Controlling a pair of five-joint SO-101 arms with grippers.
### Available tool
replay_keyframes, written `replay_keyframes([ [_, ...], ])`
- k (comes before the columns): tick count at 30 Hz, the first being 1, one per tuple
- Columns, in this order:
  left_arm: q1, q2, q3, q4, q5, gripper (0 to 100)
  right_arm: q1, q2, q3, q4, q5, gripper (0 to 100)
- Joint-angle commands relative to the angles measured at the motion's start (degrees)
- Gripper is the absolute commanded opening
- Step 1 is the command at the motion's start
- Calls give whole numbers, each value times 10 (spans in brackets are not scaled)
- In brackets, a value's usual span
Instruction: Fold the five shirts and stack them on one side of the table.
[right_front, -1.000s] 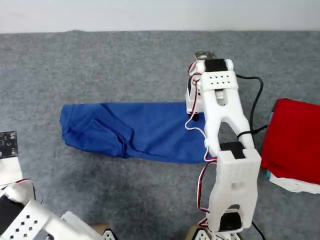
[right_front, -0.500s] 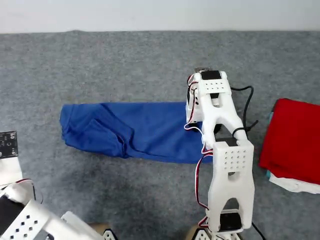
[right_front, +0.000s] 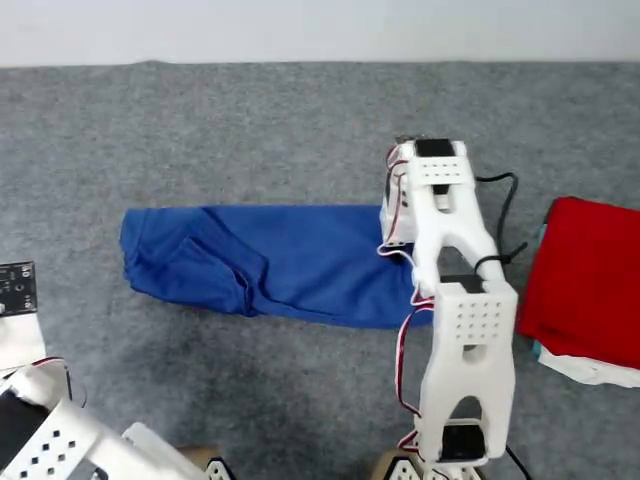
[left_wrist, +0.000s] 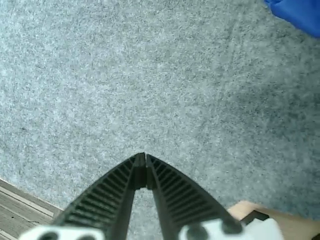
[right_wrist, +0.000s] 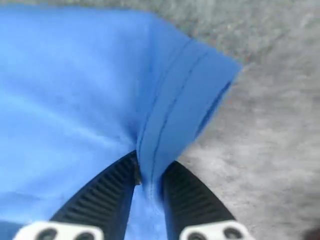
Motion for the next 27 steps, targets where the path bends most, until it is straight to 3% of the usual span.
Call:
replay_keyframes([
  [1, 3, -1, -5, -5, 4, 5, 63, -64, -12, 13, 76, 10],
  [7, 3, -2, -5, -5, 4, 5, 168, -81, -31, 12, 200, 10],
  [12, 3, -2, -5, -5, 4, 5, 182, -87, -39, 27, 249, 10],
  [17, 3, -4, -4, -5, 5, 5, 119, -95, -47, 96, 280, 10],
  [22, 4, -5, -21, -2, 5, 5, 52, -153, -44, 102, 277, 10],
  [27, 4, -6, -45, -1, 5, 5, -36, -232, -44, 102, 229, 10],
])
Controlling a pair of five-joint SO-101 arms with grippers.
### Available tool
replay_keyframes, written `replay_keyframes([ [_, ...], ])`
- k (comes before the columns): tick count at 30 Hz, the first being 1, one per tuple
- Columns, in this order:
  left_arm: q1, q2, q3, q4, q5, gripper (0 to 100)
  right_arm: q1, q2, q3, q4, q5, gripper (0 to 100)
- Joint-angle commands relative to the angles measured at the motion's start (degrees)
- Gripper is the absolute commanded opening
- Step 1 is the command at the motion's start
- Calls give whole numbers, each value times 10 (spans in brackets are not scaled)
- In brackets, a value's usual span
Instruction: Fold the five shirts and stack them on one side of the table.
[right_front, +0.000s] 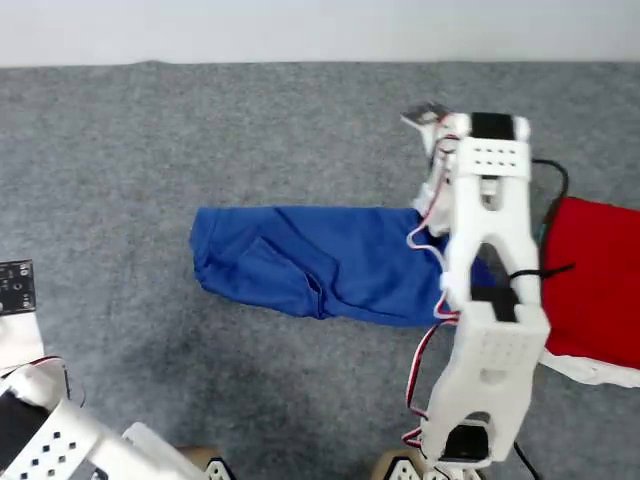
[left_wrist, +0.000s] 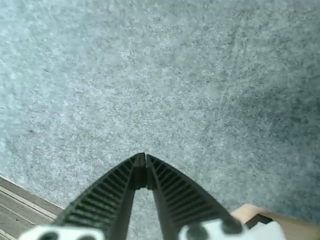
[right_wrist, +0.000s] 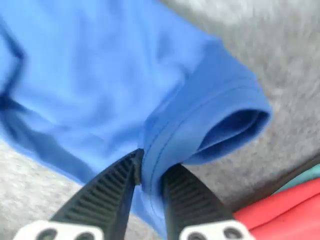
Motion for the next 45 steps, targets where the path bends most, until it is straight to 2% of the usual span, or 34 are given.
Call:
replay_keyframes([
  [1, 3, -6, -32, -1, 5, 5, -71, -90, -26, 23, -26, 10],
  [8, 3, -6, -83, 13, 6, 5, -222, -119, -30, 13, -77, 10],
  [18, 2, -6, -94, 37, 6, 5, -344, -92, -29, -95, -100, 10],
  [35, 3, -6, -92, 40, 6, 5, -409, 22, -30, -254, -96, 14],
  [42, 3, -6, -91, 40, 6, 5, -427, 32, -30, -284, -99, 190],
  [45, 3, -6, -91, 40, 6, 5, -430, 26, -31, -284, -97, 206],
])
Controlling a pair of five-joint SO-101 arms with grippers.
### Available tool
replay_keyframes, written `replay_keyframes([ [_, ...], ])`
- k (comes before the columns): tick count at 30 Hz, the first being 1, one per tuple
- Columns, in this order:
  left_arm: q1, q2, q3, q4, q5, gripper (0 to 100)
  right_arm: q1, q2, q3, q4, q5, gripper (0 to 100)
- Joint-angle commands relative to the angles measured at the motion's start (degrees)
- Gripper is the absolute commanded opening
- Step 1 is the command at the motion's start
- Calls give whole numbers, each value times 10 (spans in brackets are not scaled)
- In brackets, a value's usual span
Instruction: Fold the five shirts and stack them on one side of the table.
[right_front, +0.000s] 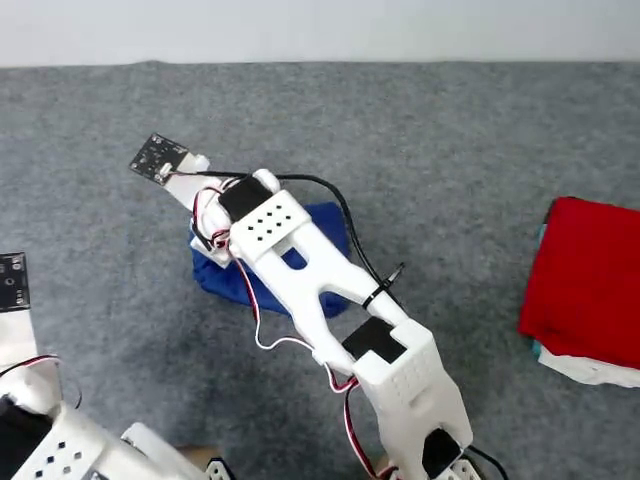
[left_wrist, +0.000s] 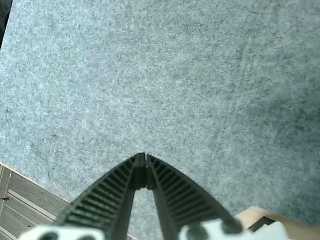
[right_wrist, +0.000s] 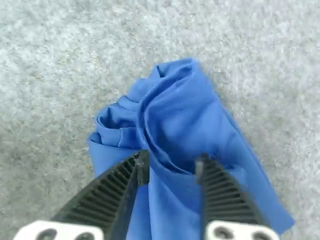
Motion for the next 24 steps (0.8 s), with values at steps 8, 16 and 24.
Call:
replay_keyframes([
  [8, -1, -5, -1, 6, 6, 5, 56, -27, -115, 125, 0, 158],
  [16, 3, -5, -1, 6, 6, 5, 115, 5, -116, 177, 14, 187],
  [24, 3, -5, -1, 6, 6, 5, 115, 76, -118, 132, -10, 216],
])
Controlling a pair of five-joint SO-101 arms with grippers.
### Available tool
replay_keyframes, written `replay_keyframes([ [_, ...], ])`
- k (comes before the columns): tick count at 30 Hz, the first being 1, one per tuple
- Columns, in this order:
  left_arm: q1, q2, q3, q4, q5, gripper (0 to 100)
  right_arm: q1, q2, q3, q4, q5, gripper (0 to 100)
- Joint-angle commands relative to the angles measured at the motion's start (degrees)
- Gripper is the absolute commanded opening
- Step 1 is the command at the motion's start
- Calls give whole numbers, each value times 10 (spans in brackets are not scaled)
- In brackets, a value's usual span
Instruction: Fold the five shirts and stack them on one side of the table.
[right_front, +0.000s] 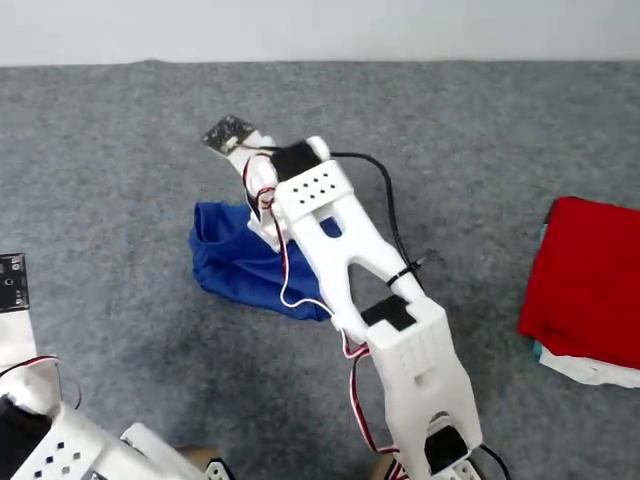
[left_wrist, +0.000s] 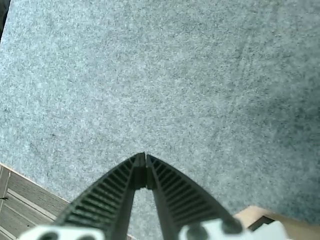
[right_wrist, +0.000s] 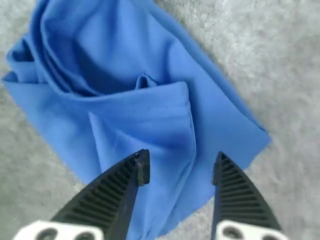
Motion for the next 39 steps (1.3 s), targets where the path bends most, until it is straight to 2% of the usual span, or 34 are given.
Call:
replay_keyframes([
  [1, 2, -5, -3, 5, 6, 5, 6, 14, -36, -27, -5, 216],
  [4, 0, -5, -3, 5, 6, 5, 6, 33, -36, -37, -4, 191],
  [9, 3, -5, -3, 20, 6, 5, -5, 21, -42, -22, 13, 4],
  [11, 1, -5, -3, 20, 6, 5, -15, 7, -42, 1, 47, 17],
  [16, 3, -5, -3, 20, 6, 5, -64, -42, -42, 59, 72, 10],
  [24, 1, -5, -3, 20, 6, 5, -176, -99, -42, 122, 76, 17],
  [28, -1, -5, -3, 20, 6, 5, -207, -109, -42, 144, 71, 108],
  [32, -1, -5, -3, 20, 6, 5, -205, -135, -42, 145, 34, 193],
  [36, -1, -5, -3, 20, 6, 5, -169, -164, -42, 138, 44, 194],
  [39, -1, -5, -3, 20, 6, 5, -109, -155, -42, 113, 76, 182],
])
